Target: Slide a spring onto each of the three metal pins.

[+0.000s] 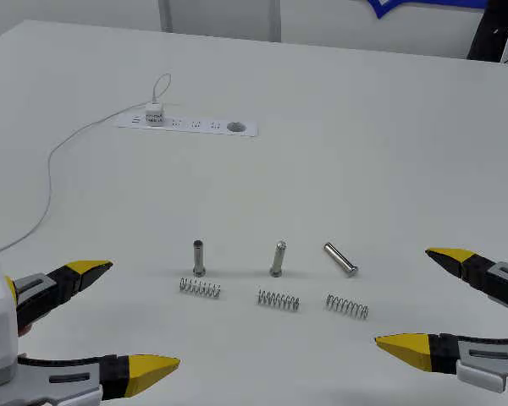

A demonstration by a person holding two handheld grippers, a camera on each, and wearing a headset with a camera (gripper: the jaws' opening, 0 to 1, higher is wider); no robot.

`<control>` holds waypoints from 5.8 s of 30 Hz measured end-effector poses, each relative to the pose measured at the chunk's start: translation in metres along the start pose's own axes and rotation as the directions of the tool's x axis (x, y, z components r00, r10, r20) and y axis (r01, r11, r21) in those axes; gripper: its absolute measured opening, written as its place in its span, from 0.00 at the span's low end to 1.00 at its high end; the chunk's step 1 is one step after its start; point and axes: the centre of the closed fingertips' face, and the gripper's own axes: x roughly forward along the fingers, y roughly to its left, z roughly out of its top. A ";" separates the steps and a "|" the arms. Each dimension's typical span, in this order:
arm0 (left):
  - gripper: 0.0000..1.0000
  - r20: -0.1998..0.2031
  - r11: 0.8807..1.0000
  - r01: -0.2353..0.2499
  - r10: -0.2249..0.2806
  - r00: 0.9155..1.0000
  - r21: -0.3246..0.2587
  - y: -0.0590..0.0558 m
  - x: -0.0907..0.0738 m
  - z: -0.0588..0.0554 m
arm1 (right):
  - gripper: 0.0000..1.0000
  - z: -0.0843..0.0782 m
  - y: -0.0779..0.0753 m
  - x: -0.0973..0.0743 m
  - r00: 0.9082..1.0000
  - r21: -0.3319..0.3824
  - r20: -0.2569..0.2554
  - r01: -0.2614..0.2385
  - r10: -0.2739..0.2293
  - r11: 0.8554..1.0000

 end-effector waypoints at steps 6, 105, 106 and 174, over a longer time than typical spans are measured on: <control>0.90 -0.003 1.000 0.003 -0.003 1.000 0.001 0.000 0.001 0.000 | 0.85 -0.001 0.000 -0.001 1.000 0.002 -0.004 0.003 -0.003 1.000; 0.88 -0.019 1.000 -0.004 0.004 1.000 0.012 -0.001 0.001 -0.001 | 0.35 -0.006 -0.067 0.098 0.943 0.042 -0.321 0.106 -0.087 0.993; 0.88 -0.019 1.000 -0.004 0.004 1.000 0.012 -0.001 0.002 -0.001 | 0.34 -0.006 -0.067 0.099 0.941 0.039 -0.325 0.106 -0.088 0.994; 0.86 -0.034 1.000 -0.010 0.010 0.999 -0.007 0.001 0.000 -0.008 | 0.10 -0.044 -0.062 0.132 0.821 0.136 -0.570 0.128 -0.028 0.982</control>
